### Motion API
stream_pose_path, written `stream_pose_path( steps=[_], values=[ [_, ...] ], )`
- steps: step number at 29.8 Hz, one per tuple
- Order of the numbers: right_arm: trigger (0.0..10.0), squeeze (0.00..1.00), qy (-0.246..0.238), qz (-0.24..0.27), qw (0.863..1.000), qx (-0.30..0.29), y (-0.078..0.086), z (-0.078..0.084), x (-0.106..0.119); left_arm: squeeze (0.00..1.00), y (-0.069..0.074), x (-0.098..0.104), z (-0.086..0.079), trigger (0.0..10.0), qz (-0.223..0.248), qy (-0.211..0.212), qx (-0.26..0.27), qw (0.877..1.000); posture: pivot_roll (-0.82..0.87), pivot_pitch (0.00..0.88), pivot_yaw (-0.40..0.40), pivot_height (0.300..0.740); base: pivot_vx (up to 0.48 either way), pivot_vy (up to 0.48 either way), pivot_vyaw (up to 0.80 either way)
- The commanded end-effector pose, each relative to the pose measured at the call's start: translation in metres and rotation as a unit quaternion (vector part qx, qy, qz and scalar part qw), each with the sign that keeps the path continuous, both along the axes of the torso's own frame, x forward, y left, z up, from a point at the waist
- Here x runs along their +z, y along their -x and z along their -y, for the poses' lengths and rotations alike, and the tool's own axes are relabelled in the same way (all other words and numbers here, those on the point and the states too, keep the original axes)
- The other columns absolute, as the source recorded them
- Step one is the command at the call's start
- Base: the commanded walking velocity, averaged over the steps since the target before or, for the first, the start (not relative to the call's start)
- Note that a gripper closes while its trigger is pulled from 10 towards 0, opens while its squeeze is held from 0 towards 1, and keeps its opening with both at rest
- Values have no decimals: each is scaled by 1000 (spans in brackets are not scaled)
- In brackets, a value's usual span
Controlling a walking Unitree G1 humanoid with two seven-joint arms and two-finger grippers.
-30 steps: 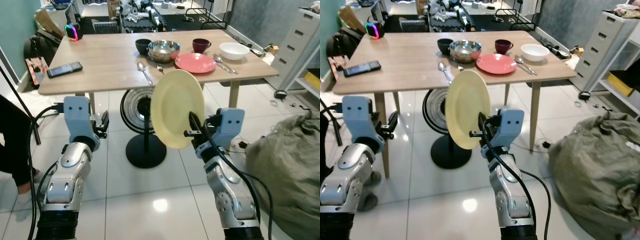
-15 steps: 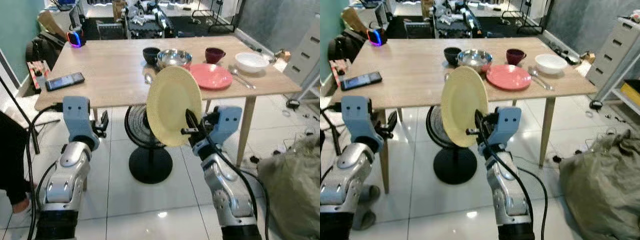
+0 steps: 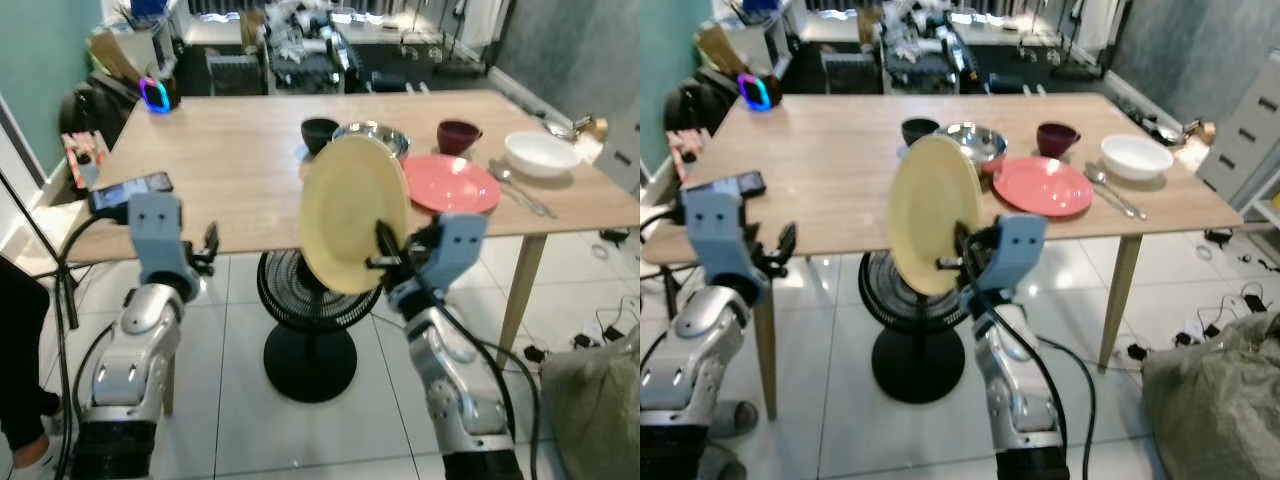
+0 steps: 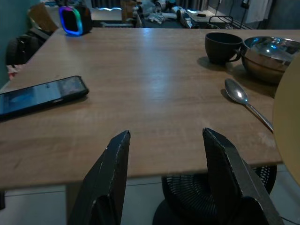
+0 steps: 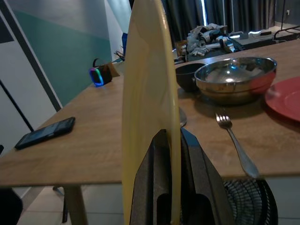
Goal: Setting the table
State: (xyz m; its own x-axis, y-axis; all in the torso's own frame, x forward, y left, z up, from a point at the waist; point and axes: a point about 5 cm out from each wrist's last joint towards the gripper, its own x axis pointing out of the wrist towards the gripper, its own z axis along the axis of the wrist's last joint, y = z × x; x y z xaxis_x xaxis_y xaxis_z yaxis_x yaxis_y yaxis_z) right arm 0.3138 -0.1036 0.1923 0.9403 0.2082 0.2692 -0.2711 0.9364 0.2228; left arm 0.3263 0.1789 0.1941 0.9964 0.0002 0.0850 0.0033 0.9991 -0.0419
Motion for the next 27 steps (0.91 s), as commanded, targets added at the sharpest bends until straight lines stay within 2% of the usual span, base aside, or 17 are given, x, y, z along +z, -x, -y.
stream_pose_path(
  steps=[1,15,18,19,26,27],
  values=[
    [10000,0,-1,1,1000,-7,0,5,0,0,0,-3,3,10000,-6,-3,-5,1000,44,0,73,740,480,0,0],
    [10000,0,-2,-9,1000,24,2,-3,-3,0,1,-3,5,10000,-5,-8,-11,1000,43,0,74,740,462,0,0],
    [10000,0,-23,-36,997,64,4,-9,-8,0,2,1,9,10000,6,-28,-28,999,43,0,74,740,101,0,0],
    [10000,0,-45,-61,992,98,6,-14,-13,0,5,4,12,10000,19,-42,-44,998,46,0,74,740,0,0,0],
    [10000,0,-63,-96,981,156,11,-23,-21,0,9,5,15,10000,28,-61,-63,996,48,0,73,740,0,0,0],
    [10000,0,-70,-111,975,182,15,-27,-24,0,9,4,15,10000,28,-68,-67,995,48,0,73,740,0,0,0]
  ],
)
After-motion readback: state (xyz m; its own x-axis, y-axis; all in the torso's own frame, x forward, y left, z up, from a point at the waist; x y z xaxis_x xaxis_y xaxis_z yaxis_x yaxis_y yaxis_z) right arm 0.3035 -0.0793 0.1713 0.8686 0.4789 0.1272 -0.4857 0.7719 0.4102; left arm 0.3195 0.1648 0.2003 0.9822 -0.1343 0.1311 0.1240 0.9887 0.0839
